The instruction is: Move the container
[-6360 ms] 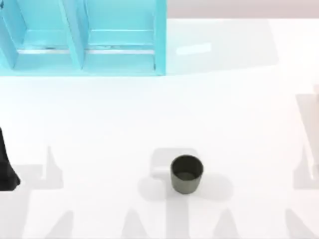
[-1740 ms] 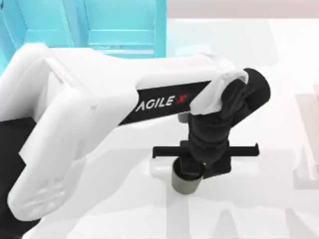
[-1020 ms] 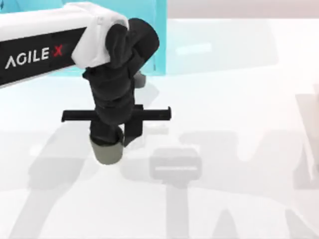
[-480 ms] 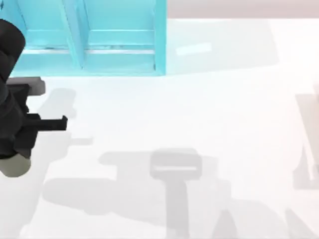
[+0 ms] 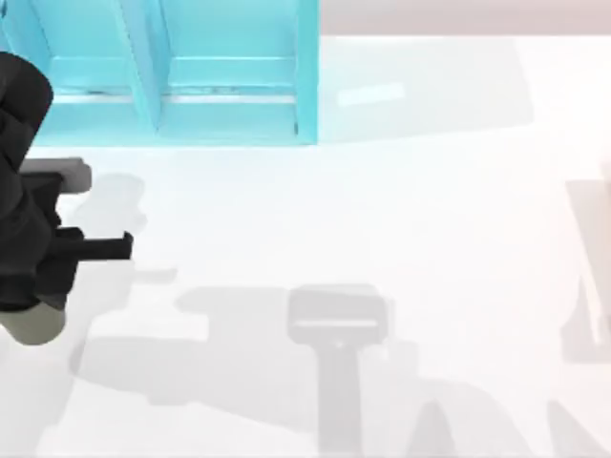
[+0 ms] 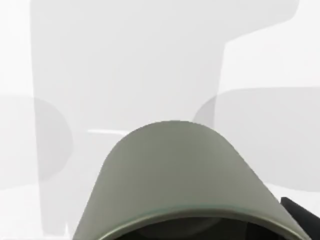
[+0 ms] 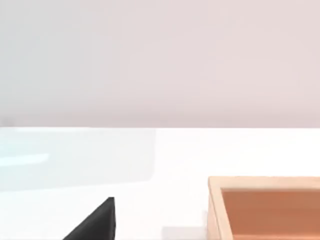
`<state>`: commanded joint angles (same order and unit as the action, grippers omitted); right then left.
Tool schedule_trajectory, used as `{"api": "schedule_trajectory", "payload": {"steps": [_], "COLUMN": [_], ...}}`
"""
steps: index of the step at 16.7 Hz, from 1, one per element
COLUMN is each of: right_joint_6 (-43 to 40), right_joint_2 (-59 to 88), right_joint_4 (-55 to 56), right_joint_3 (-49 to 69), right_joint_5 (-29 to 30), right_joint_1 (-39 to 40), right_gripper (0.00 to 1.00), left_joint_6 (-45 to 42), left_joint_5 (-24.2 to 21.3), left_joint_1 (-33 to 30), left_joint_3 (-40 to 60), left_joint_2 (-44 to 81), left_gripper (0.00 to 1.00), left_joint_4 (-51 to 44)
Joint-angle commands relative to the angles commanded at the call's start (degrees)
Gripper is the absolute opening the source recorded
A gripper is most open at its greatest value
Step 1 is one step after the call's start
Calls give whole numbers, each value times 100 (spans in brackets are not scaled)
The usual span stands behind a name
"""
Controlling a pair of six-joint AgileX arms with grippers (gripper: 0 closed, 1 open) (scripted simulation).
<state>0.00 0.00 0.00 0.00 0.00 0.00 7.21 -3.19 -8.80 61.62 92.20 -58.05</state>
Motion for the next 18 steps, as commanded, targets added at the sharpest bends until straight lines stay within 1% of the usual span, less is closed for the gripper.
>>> {"api": "schedule_trajectory", "payload": {"steps": [4,6,9,18], "right_joint_6": [0,0,0,0], "right_joint_2": [0,0,0,0], "right_joint_4": [0,0,0,0], "right_joint_3": [0,0,0,0], "right_joint_5": [0,0,0,0], "right_joint_1": [0,0,0,0], "right_gripper": [100,100,100,100], "left_joint_6": [-71,-91,-92,-92], "left_joint_5": [11,3,2,2], "left_joint_1": [102,127,128,128], "left_joint_3": [-611,-749,-753,-753], "left_joint_2": [299,367,368,368], "left_gripper": [0,0,0,68], "left_joint_4": [905,1082,1088,1088]}}
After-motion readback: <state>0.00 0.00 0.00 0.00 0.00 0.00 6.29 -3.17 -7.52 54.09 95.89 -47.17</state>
